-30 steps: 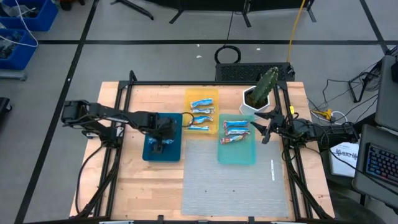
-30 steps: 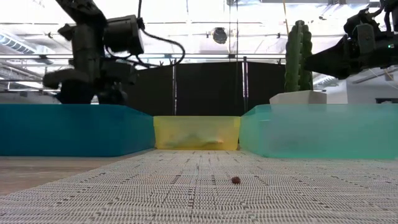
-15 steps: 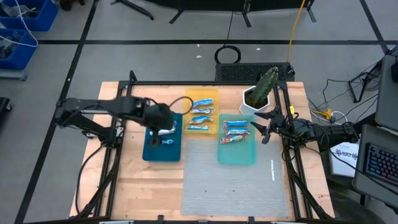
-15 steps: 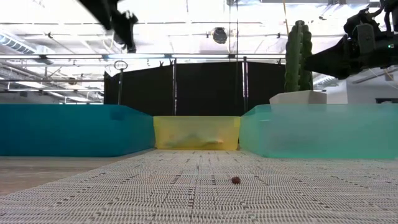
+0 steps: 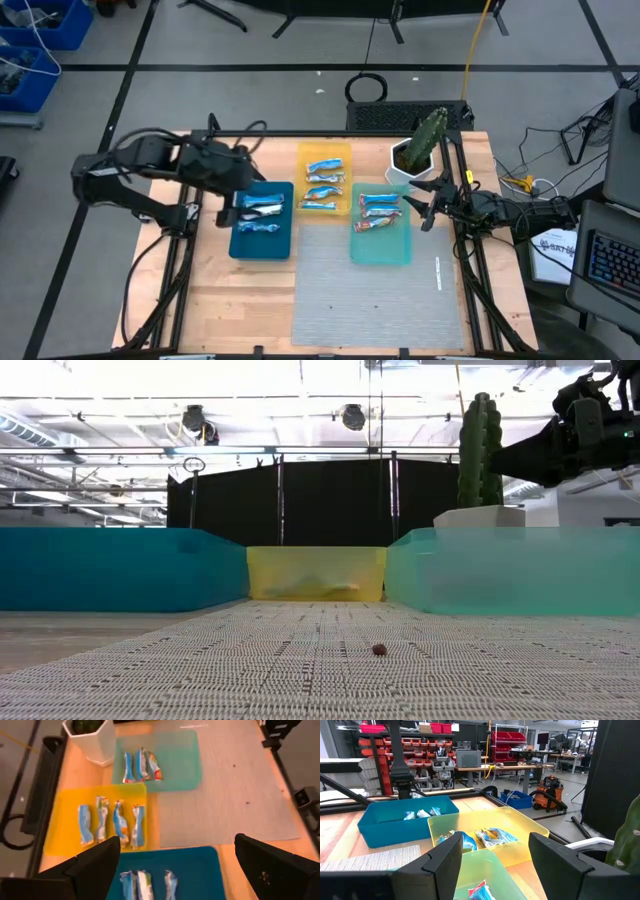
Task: Pick and place Granola Bars by type
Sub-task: Return to Home Position
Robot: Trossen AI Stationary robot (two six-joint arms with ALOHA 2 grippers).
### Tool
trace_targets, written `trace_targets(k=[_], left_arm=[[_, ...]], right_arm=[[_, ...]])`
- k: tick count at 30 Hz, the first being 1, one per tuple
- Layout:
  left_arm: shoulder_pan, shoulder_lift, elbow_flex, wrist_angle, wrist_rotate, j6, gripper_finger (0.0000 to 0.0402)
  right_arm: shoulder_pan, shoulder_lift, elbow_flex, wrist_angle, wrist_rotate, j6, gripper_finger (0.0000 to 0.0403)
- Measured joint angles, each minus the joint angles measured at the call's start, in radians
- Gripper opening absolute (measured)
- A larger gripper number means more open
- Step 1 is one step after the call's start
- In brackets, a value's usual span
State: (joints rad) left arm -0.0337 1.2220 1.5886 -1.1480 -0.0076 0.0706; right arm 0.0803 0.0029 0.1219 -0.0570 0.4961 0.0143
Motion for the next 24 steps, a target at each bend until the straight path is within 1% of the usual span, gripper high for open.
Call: trace_targets(k=[3, 8, 17, 24], left_arm=[[0.019, -0.075, -0.094, 0.058, -0.019, 0.004, 0.0392], [0.038, -0.215, -0.296, 0.205, -0.095, -0.092, 0.0392], [0.062, -0.442, -0.655, 0.374, -0.098, -0.216, 0.0392], [0.071, -0.597, -0.859, 0.465, -0.096, -0.229, 0.0392]], right_arm=[[0.0, 0.0, 0.0, 0.0, 0.0, 0.0, 0.0222], [0.0, 0.0, 0.0, 0.0, 0.0, 0.0, 0.0222], [0.0, 0.0, 0.0, 0.0, 0.0, 0.0, 0.0222], [0.0, 0.0, 0.0, 0.0, 0.0, 0.0, 0.0222]])
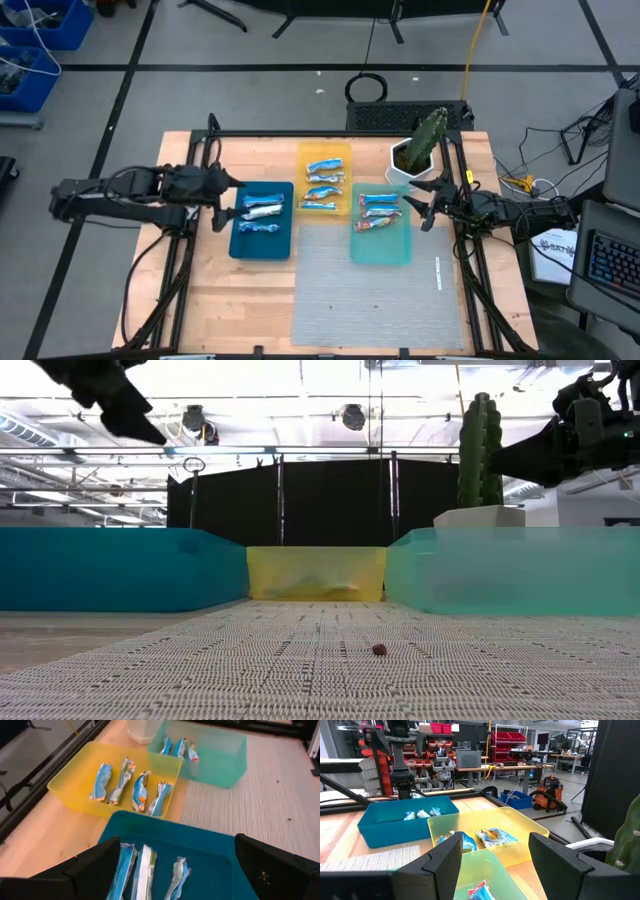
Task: Pick and place Granola Bars by type
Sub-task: Return to Home Position
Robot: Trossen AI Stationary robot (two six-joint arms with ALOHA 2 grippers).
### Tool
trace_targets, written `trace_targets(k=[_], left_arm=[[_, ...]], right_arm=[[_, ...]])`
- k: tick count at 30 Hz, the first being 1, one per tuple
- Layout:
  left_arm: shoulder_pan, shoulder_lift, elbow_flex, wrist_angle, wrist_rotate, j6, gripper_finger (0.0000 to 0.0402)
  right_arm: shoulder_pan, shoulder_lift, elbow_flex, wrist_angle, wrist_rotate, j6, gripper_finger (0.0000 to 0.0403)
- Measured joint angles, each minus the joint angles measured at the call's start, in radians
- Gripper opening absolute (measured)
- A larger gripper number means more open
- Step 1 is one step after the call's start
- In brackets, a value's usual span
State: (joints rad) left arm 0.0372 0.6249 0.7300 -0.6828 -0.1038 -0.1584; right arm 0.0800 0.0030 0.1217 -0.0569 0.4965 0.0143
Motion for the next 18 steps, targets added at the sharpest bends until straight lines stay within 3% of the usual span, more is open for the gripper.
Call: trace_targets(k=[7, 18], left_arm=[[0.0, -0.167, -0.176, 0.176, 0.078, -0.002, 0.0392], [0.0, -0.386, -0.361, 0.372, 0.106, -0.054, 0.0392]], right_arm=[[0.0, 0.0, 0.0, 0.0, 0.0, 0.0, 0.0222], [0.0, 0.0, 0.0, 0.0, 0.0, 0.0, 0.0222]])
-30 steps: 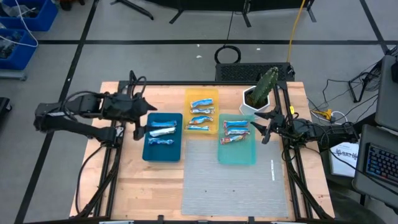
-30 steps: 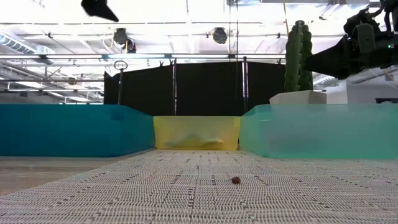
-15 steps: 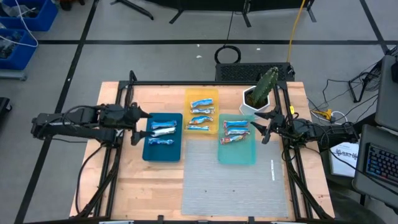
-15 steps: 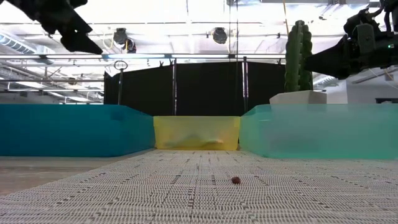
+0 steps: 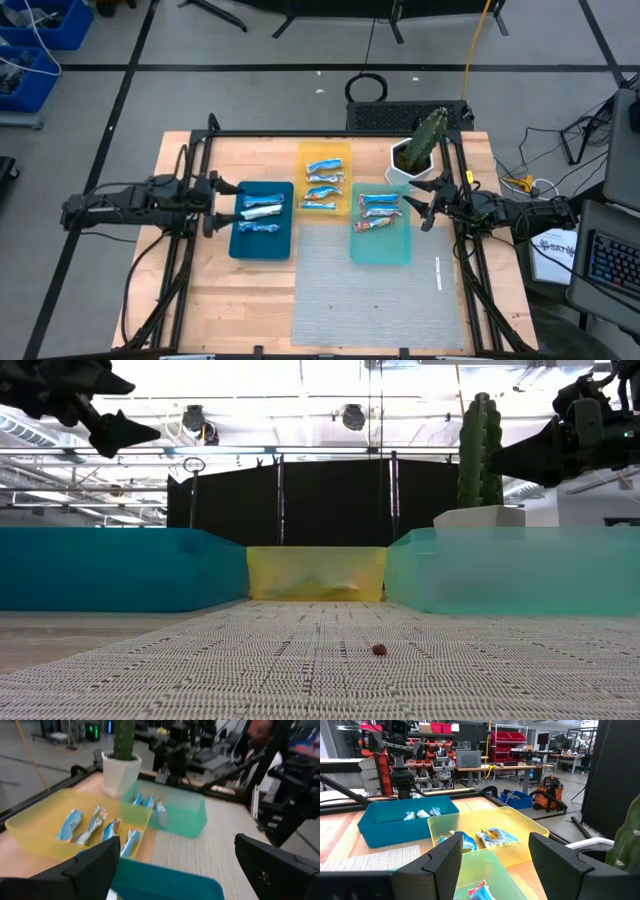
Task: Pick and place Granola Bars by type
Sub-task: Return to Home Position
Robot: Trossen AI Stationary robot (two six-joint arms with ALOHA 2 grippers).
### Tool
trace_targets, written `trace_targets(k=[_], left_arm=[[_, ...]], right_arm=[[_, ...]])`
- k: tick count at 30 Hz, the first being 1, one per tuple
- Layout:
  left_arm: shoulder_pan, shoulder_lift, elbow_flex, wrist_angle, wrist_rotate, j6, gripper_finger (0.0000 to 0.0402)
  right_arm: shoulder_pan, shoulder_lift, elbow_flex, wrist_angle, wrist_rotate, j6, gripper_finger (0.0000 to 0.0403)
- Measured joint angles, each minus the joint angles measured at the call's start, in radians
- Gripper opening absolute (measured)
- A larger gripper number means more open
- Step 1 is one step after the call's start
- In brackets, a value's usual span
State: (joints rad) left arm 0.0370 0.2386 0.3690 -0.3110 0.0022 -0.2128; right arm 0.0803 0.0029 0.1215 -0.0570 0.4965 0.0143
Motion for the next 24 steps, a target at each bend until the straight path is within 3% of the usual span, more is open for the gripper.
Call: trace_targets(k=[16, 24], left_arm=[[0.0, -0.228, -0.159, 0.239, -0.003, 0.032, 0.0392], [-0.008, -0.234, -0.241, 0.3, -0.003, 0.034, 0.0392]], right_arm=[[0.0, 0.0, 0.0, 0.0, 0.0, 0.0, 0.0222], [0.0, 0.0, 0.0, 0.0, 0.0, 0.0, 0.0222]])
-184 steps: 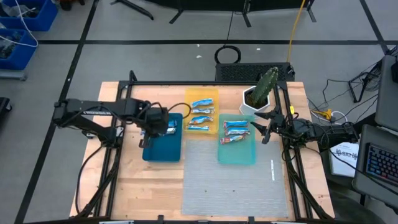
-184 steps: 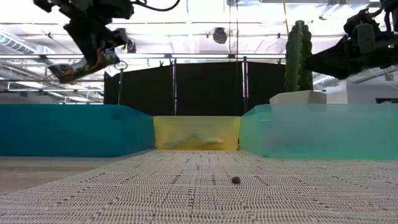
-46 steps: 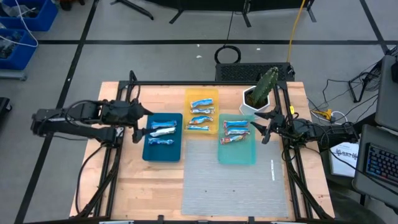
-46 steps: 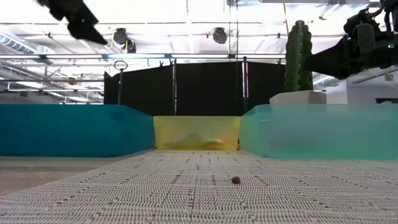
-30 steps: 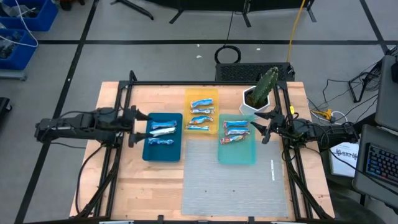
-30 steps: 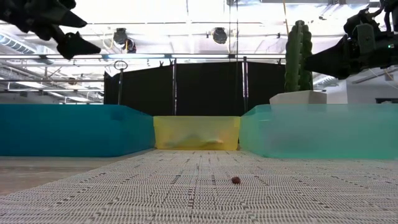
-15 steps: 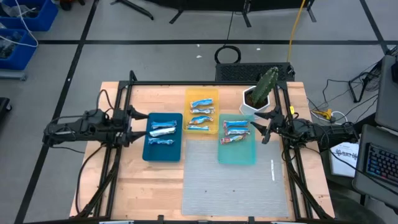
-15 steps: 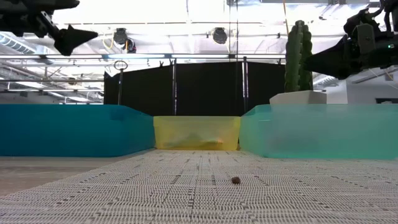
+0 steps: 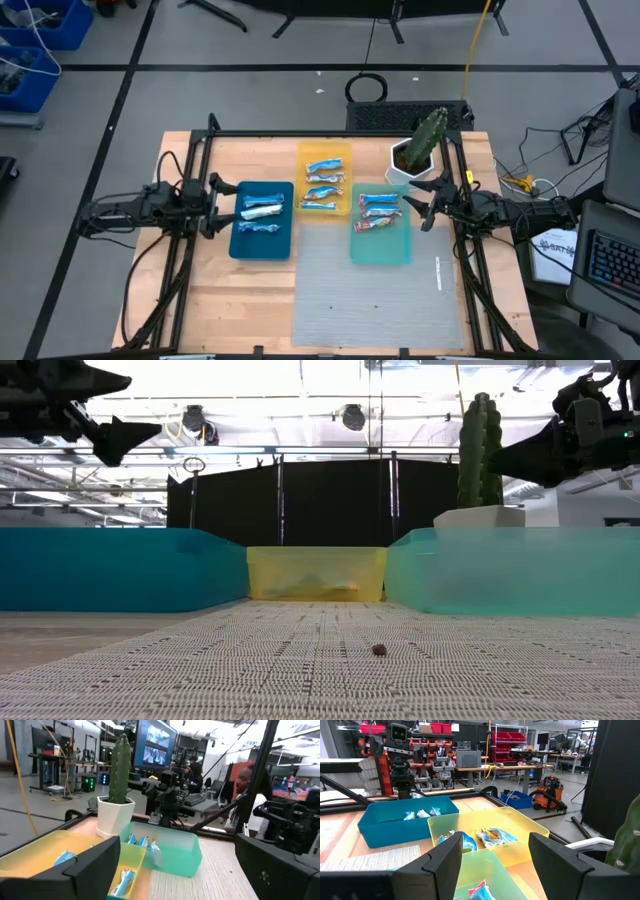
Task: Pick and place Granola Bars by type
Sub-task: Return to Home Position
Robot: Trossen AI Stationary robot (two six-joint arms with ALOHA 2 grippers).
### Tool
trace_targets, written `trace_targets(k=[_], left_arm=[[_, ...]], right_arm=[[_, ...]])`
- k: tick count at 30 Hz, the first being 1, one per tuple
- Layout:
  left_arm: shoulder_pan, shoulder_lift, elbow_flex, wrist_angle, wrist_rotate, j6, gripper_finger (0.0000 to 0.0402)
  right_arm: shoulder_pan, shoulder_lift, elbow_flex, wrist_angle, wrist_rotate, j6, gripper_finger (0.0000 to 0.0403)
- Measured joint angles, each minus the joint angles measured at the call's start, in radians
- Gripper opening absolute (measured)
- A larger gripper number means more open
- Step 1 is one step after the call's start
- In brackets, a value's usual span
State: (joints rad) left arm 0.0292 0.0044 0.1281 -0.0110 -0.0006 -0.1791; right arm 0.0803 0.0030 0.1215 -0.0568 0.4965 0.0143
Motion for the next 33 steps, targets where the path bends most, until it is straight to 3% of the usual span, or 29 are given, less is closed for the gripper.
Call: trace_targets(k=[10, 17, 20, 33], left_arm=[[0.0, 0.0, -0.102, 0.121, -0.016, -0.018, 0.0392], [0.0, 0.0, -0.117, 0.065, -0.234, -0.04, 0.0392], [0.0, 0.0, -0.117, 0.067, -0.282, -0.033, 0.0392], [0.0, 0.0, -0.116, 0.063, -0.263, 0.098, 0.0392]], right_arm=[[0.0, 0.0, 0.0, 0.0, 0.0, 0.0, 0.0222], [0.0, 0.0, 0.0, 0.0, 0.0, 0.0, 0.0222], [0.0, 0.0, 0.0, 0.0, 0.0, 0.0, 0.0222], [0.0, 0.0, 0.0, 0.0, 0.0, 0.0, 0.0222]])
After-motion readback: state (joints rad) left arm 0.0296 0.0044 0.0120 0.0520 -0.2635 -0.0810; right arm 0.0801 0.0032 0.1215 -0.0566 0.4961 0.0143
